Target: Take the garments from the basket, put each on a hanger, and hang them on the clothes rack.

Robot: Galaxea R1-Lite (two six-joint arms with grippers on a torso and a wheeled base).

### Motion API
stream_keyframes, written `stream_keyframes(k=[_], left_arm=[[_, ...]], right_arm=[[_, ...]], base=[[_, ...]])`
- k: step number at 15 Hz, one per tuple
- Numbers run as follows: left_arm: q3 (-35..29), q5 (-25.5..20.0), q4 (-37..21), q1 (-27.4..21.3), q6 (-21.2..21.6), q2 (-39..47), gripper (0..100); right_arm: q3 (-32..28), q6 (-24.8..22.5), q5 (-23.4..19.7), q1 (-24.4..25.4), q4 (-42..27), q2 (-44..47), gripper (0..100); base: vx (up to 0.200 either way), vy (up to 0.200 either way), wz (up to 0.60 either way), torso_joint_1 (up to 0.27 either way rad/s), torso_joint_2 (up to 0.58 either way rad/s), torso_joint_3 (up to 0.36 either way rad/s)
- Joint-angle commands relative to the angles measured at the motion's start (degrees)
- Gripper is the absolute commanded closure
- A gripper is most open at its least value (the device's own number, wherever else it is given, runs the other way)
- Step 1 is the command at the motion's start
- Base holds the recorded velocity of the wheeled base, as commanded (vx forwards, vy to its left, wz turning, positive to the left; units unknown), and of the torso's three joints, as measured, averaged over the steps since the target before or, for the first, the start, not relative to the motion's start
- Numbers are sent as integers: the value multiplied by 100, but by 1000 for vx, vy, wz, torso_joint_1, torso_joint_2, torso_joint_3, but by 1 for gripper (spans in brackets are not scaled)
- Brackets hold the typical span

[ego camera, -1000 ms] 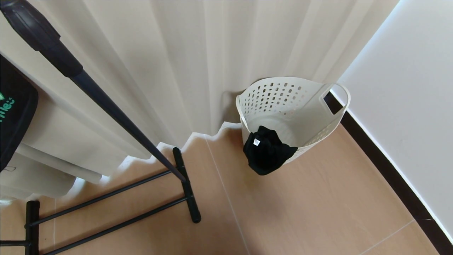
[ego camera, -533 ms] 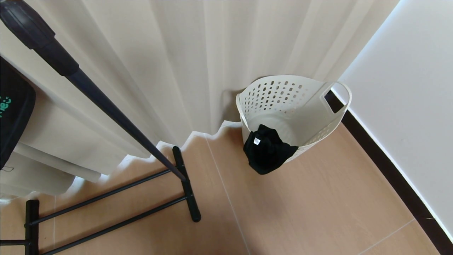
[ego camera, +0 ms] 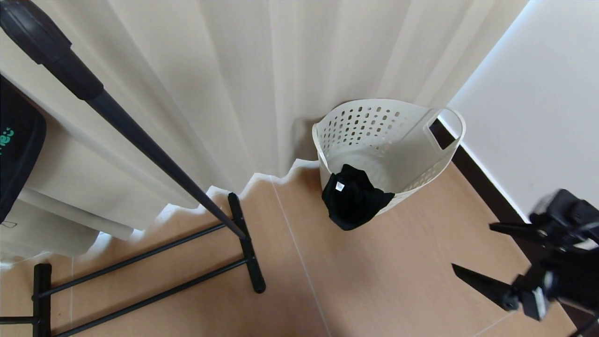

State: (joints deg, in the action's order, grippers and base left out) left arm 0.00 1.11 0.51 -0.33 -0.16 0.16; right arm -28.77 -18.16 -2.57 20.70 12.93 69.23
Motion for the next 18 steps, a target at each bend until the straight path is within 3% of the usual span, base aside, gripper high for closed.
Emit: stream_keyframes(k=[1,2,3,5,7,13,18], left_arm=[[0,3,2,-2,-2,2,0],[0,3,2,-2,-2,2,0],[0,3,2,-2,-2,2,0],[0,3,2,-2,-2,2,0],[0,3,10,-2,-2,2,0],[0,3,10,-2,-2,2,0],[0,3,2,-2,-2,2,0]], right_arm=[[-1386,-706,213,294,43,2103,0],[-2309,-1207,486,268,-19,2850,0],[-2985,-1541,495,224,-89,3343,0],[-4523,-1743,503,83,-502,4503,0],[-5394,-1849,512,31,-828,5180,0],[-5930,-1866,310,-532,-836,5593,0],[-6466,-1752,117,-602,-819,5944,0]], base=[[0,0,0,0,0,0],[0,0,0,0,0,0],[0,0,0,0,0,0],[0,0,0,0,0,0],[0,0,0,0,0,0],[0,0,0,0,0,0],[0,0,0,0,0,0]])
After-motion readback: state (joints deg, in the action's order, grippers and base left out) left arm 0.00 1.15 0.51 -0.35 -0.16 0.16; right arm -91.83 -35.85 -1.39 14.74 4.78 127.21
